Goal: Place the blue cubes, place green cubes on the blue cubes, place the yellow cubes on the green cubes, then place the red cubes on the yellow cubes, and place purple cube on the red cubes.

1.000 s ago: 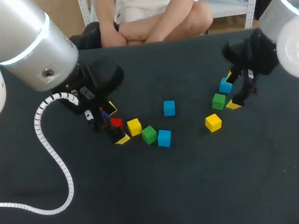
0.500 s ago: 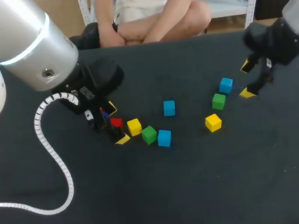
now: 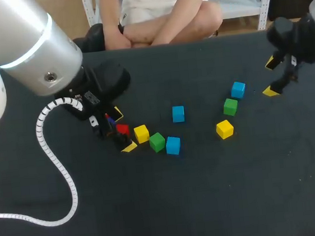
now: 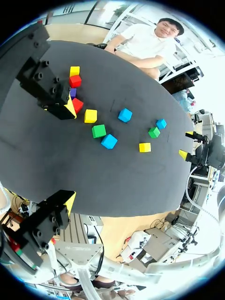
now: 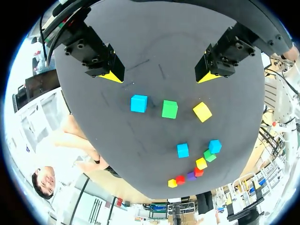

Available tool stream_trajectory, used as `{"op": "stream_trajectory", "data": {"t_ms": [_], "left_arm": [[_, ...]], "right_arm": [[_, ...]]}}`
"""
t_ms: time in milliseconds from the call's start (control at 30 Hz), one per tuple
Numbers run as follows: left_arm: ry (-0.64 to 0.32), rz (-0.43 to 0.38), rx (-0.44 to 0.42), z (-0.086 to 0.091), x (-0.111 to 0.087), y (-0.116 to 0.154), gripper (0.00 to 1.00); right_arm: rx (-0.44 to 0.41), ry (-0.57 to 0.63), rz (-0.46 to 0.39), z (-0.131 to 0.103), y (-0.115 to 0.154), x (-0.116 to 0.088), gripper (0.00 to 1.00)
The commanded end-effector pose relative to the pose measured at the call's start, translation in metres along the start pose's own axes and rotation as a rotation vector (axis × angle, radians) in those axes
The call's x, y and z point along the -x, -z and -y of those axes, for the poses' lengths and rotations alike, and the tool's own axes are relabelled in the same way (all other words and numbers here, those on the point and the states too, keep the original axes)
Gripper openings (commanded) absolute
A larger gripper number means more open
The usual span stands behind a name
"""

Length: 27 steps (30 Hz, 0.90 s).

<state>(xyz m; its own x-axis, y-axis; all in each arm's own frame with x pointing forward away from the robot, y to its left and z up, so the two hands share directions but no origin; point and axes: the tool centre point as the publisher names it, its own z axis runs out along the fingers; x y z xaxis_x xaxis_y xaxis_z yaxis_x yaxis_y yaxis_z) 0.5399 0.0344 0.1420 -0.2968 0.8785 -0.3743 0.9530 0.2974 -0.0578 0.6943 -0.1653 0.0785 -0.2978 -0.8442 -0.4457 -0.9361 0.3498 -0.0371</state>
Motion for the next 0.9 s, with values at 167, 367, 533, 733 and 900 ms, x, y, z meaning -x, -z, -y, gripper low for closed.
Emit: {"op": "stream_trajectory", "data": {"t_ms": [167,367,533,733,900], "left_arm": [[-0.001,-0.002,-0.002,-0.001,0.0,0.0,1.0],[-0.001,-0.002,-0.002,-0.001,0.0,0.0,1.0],[-0.001,-0.002,-0.002,-0.001,0.0,0.0,1.0],[-0.001,-0.002,-0.002,-0.001,0.0,0.0,1.0],[-0.001,-0.002,-0.002,-0.001,0.0,0.0,1.0]], "right_arm": [[-0.021,0.01,-0.033,0.004,-0.004,-0.003,1.0],[-0.018,0.005,-0.032,0.013,-0.012,0.0,1.0],[-0.006,0.01,-0.028,0.013,-0.012,0.008,1.0],[-0.002,0.013,-0.033,0.012,-0.011,0.009,1.0],[-0.002,0.013,-0.033,0.012,-0.011,0.009,1.0]]}}
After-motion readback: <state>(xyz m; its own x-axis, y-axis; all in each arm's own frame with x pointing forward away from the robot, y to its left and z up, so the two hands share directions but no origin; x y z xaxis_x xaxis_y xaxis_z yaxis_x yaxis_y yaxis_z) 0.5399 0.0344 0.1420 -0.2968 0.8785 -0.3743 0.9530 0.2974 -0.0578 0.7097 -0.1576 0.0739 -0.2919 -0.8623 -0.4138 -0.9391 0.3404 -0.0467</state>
